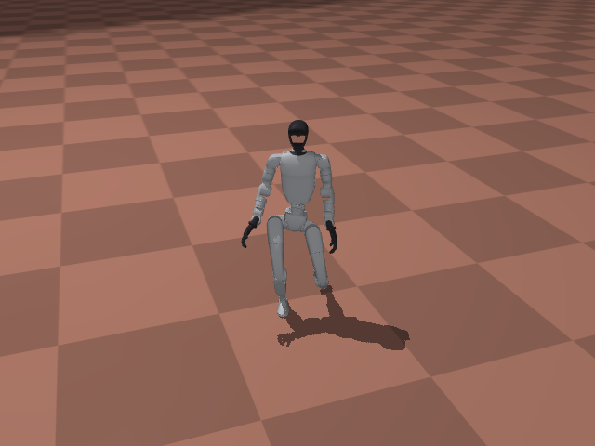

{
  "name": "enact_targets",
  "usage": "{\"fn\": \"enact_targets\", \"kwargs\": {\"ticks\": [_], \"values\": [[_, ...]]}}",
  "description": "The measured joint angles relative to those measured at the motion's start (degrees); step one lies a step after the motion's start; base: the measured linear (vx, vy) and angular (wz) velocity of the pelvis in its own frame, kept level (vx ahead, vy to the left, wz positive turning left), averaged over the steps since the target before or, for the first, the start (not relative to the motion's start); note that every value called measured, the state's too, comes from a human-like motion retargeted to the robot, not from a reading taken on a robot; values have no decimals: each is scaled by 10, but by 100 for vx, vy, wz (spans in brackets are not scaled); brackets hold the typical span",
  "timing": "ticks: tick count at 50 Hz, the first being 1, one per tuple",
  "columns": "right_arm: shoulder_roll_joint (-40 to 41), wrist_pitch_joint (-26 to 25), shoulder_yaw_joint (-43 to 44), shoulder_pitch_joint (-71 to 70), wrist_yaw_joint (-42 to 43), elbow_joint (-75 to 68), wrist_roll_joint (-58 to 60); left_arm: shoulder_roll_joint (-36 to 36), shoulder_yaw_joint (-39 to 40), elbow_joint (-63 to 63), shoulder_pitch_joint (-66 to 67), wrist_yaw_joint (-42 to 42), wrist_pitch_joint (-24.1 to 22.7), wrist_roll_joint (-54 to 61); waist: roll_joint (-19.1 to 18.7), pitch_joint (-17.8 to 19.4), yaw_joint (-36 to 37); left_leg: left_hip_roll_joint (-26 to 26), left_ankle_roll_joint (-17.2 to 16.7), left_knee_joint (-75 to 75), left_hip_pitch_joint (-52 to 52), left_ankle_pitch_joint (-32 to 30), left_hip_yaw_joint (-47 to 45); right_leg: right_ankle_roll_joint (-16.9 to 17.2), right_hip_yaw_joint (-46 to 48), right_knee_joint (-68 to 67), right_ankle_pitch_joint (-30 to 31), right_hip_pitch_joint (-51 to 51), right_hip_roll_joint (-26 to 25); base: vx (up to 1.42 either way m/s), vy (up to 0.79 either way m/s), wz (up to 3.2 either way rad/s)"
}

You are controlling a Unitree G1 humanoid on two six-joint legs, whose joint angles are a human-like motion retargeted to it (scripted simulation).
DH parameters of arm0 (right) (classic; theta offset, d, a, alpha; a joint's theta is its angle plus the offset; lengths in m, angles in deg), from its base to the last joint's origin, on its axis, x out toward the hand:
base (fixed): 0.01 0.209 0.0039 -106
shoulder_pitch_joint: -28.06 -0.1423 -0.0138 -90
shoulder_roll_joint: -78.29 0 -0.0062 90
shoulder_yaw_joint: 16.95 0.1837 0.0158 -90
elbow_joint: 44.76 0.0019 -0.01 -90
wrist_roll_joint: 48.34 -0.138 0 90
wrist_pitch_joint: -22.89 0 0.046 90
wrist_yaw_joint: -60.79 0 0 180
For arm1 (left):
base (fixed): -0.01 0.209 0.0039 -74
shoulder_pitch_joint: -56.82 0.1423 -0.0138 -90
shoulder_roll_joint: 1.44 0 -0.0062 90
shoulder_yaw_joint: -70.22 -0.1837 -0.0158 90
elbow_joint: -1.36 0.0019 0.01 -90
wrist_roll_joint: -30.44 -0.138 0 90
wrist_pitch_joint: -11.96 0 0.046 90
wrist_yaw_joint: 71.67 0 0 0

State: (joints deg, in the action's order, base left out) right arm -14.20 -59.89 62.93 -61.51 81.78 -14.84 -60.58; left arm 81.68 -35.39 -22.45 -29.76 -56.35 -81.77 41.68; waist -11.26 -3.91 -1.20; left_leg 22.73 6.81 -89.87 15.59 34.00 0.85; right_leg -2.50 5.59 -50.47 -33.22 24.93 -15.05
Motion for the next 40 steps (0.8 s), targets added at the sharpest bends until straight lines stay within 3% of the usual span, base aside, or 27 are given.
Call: {"fn": "enact_targets", "kwargs": {"ticks": [3, 7, 12, 15, 19, 20, 22, 25, 26, 28, 33, 36, 40], "values": [[-10, -4, -21, -32, -4, -2, 16, 7, -5, -36, 28, 5, -13, 12, 16, -4, 39, -24, 29, -1, 95, 56, -30, 3, -2, 46, -17, -60, 16, 57, -8, 78], [-15, -3, -46, -79, -16, -2, 27, 14, -2, -78, 67, 14, -34, 43, 46, -1, 74, -94, 30, 120, 193, 96, -71, 16, -7, 84, -51, -130, 51, 63, 0, 67], [-10, 3, -85, -144, -28, 2, 60, 16, 9, -91, 93, 24, -49, 73, 87, -14, 79, -195, -8, 401, 276, 54, -97, 28, -8, 110, -100, -166, 110, 67, 8, 59], [0, 1, -106, -171, -32, 4, 82, 16, 20, -86, 102, 26, -52, 81, 101, -35, 82, -230, -17, 508, 304, 15, -94, 29, -17, 99, -113, -165, 127, 66, 13, 42], [19, -2, -123, -160, -37, 5, 92, 8, 26, -71, 120, 24, -48, 90, 124, -44, 87, -255, 4, 383, 344, -28, -106, 43, -45, -19, -128, -174, 156, 72, 14, 34], [24, -3, -126, -153, -38, 3, 93, 5, 27, -68, 124, 23, -46, 92, 131, -47, 86, -263, 14, 347, 351, -38, -111, 52, -50, -55, -122, -176, 165, 77, 16, 56], [40, -7, -125, -131, -53, -2, 92, 13, 33, -51, 123, 7, -42, 98, 180, -46, 78, -315, 40, 334, 323, -42, -142, 95, -71, -133, -64, -183, 219, 77, 17, 80], [56, -12, -124, -96, -77, -5, 84, 19, 35, -43, 117, -12, -39, 103, 221, -49, 54, -382, 70, 350, 281, -29, -153, 142, -86, -261, 86, -146, 276, 71, 11, 98], [57, -12, -123, -87, -81, -5, 80, 22, 33, -45, 110, -15, -39, 100, 224, -51, 45, -396, 74, 361, 265, -22, -149, 141, -87, -299, 116, -120, 288, 71, 6, 90], [56, -11, -120, -71, -84, -4, 74, 29, 27, -51, 94, -18, -39, 94, 223, -54, 26, -416, 77, 387, 228, -8, -135, 122, -82, -362, 128, -67, 315, 72, 5, 76], [36, -1, -103, -26, -60, 8, 65, 60, 5, -79, 33, -13, -42, 68, 185, -47, -23, -427, 60, 462, 98, 29, -74, 46, -48, -366, 9, 62, 349, 72, -1, 69], [26, 1, -85, 4, -45, 12, 60, 86, -3, -98, -16, -3, -47, 52, 153, -33, -43, -407, 42, 480, 26, 60, -32, 33, -24, -266, -29, 115, 316, 70, -8, 71], [20, -3, -58, 38, -38, -12, 49, 119, -14, -112, -89, 9, -60, 36, 113, -30, -52, -362, 25, 502, -31, 93, 14, 70, -17, -51, -11, 167, 220, 67, -9, 65]]}}
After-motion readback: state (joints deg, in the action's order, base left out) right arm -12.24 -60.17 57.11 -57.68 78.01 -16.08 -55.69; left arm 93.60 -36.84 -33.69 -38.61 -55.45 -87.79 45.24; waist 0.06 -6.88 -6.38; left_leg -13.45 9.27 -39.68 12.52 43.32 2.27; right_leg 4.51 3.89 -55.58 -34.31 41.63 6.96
